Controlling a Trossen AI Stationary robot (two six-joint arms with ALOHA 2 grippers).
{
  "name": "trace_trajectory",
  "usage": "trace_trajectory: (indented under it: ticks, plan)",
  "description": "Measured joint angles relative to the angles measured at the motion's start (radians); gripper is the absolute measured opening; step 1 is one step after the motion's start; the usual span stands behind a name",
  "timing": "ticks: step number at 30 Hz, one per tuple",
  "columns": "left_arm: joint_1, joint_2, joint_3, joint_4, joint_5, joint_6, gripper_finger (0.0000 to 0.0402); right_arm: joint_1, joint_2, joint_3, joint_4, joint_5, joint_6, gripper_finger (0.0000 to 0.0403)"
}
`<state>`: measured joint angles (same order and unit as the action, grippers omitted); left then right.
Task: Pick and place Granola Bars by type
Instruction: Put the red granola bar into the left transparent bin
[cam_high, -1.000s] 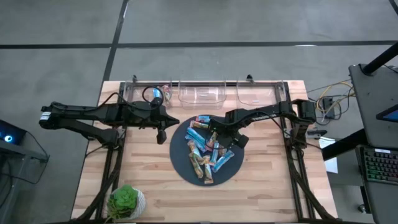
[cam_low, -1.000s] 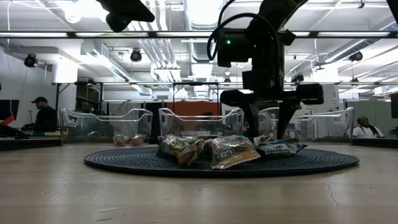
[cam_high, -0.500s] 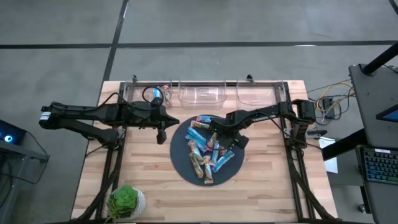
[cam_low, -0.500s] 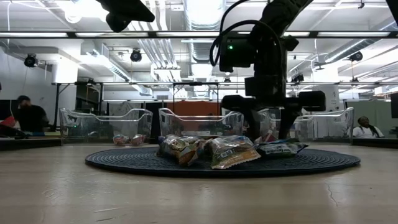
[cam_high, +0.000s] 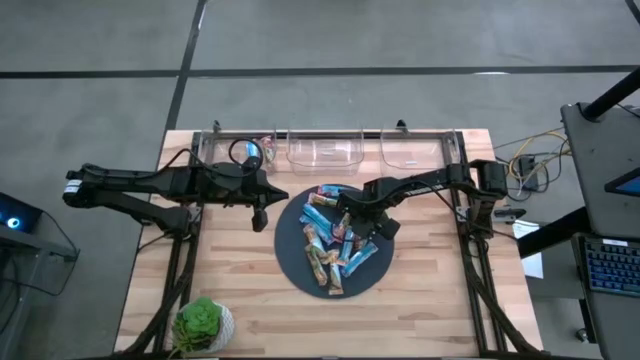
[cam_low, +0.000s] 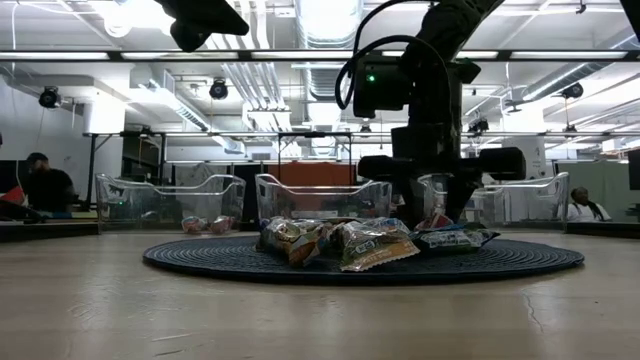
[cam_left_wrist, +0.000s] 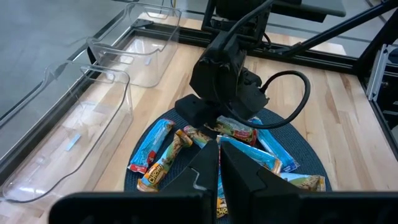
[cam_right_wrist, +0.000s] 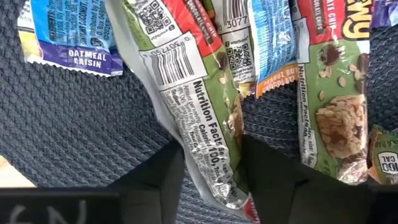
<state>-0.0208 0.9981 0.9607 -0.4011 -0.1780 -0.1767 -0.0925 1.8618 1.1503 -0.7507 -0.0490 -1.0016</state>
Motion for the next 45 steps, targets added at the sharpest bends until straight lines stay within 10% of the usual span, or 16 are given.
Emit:
trace_trajectory:
  ticks: [13,45]
  plan:
    - [0.000,0.000,0.000,0.000,0.000,-0.003,0.0000,0.000,0.000,0.002,-0.001,-0.001,0.003,0.0064]
    - [0.001,-0.003,0.000,0.000,0.011,-0.134,0.0000,0.000,-0.093,0.380,-0.269,0.000,0.434,0.0056]
